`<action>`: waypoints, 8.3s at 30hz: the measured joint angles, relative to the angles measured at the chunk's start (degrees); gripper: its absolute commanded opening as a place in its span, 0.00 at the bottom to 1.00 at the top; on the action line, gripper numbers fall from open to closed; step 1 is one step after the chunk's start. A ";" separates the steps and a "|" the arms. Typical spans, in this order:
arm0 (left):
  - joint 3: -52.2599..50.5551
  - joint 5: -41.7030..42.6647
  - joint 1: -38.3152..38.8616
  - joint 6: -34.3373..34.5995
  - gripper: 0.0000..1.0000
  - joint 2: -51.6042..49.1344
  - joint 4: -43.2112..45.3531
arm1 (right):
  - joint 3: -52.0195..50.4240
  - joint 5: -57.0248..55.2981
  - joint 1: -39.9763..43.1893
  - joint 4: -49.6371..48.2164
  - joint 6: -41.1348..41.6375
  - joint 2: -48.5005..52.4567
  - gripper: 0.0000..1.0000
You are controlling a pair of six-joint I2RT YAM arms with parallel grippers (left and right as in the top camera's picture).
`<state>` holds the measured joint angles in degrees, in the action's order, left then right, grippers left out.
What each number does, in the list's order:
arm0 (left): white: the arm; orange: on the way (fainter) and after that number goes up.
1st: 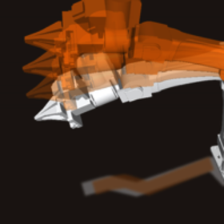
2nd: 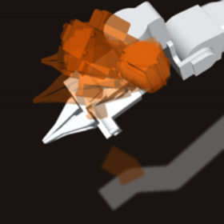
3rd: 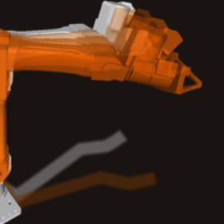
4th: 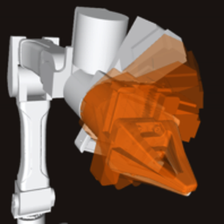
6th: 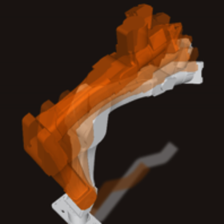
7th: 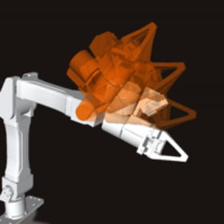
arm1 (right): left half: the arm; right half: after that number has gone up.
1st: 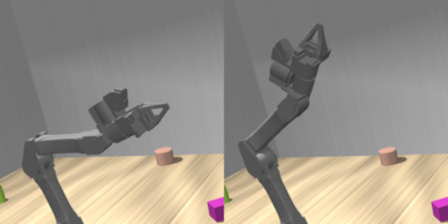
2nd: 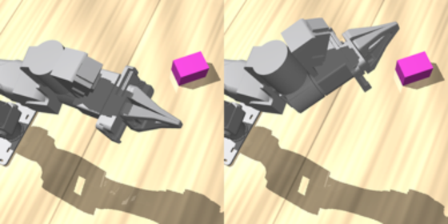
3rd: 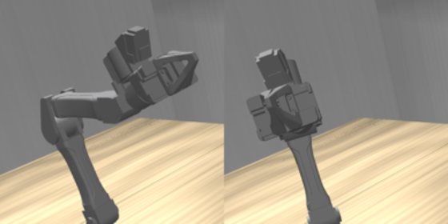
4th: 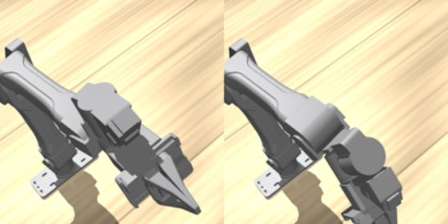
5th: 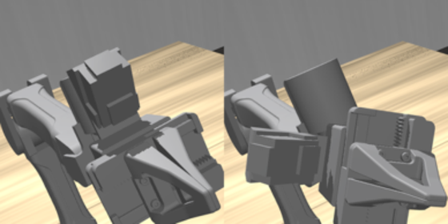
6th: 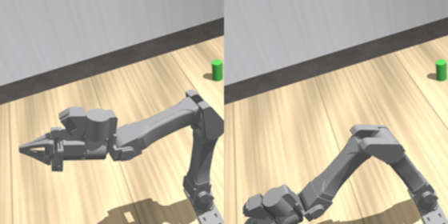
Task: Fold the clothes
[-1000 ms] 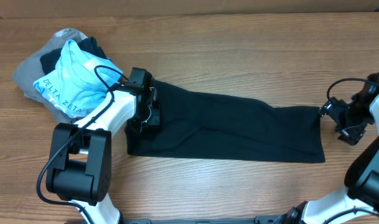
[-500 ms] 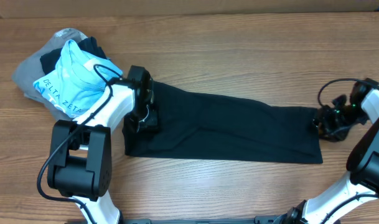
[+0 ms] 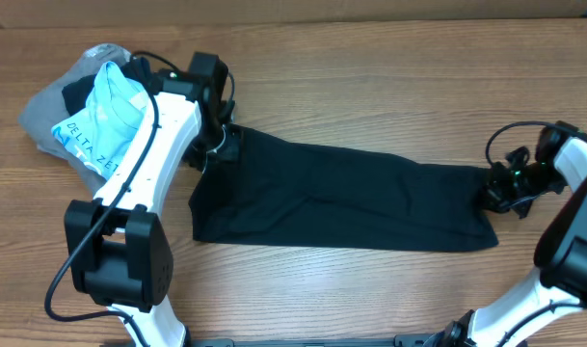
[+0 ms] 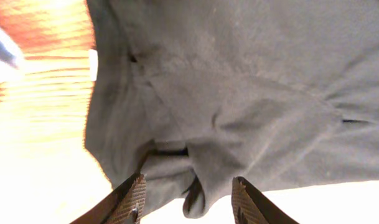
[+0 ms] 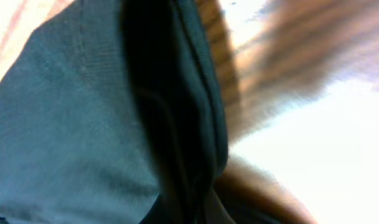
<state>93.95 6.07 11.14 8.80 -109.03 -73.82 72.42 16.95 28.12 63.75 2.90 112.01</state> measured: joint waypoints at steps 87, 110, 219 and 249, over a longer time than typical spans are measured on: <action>-25.77 -1.27 -5.09 1.62 1.00 13.29 11.82 | -8.39 -3.28 -47.89 -14.64 27.93 -18.60 0.04; -32.54 7.96 -10.86 -1.77 1.00 13.29 23.21 | -14.49 8.74 -56.78 -28.15 20.28 -20.41 0.04; 10.14 0.57 7.06 0.48 0.72 -7.89 1.68 | -12.55 -2.16 -35.30 -13.38 17.22 -25.90 0.14; 12.96 17.14 11.04 -4.83 0.63 -1.92 -1.31 | -12.55 -4.83 -35.28 -13.14 18.91 -25.90 0.15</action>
<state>106.91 23.20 22.17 3.97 -110.96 -75.13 59.88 12.12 -7.16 50.61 21.80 86.11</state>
